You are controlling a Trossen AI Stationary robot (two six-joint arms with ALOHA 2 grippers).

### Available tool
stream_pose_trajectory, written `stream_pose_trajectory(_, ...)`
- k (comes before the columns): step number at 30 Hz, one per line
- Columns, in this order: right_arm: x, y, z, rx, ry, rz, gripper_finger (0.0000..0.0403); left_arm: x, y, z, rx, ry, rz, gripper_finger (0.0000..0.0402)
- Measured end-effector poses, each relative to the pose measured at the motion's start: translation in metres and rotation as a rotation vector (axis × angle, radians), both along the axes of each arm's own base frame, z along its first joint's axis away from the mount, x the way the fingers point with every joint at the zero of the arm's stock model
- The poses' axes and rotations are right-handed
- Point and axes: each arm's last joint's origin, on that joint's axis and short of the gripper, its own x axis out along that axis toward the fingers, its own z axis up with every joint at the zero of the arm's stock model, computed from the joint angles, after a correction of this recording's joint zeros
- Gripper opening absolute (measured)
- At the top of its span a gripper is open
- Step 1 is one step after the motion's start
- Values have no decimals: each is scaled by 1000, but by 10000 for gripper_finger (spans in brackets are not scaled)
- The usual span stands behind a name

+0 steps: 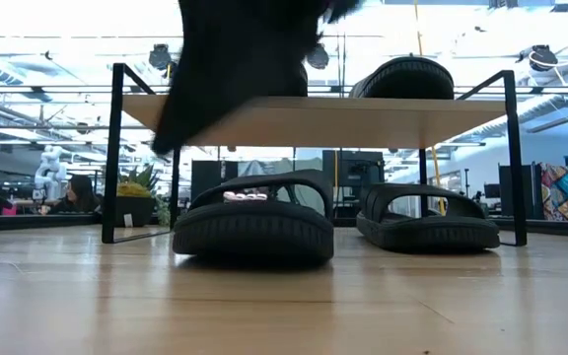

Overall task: Pick and place slides into the shelf
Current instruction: Put the black slipper under the shelf

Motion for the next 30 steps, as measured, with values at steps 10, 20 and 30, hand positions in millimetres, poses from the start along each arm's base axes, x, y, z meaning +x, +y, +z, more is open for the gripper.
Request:
stream_pose_trajectory(10,-36,23,58,-42,-38,149,19,5,9,-22,-202,156,-45,81)
stream_pose_trajectory(20,-115,9,78,18,-273,315,3,47,26,-88,-96,94,-119,81)
stream_pose_trajectory(30,-197,-67,66,220,-673,553,1,85,38,-91,-12,101,-142,22)
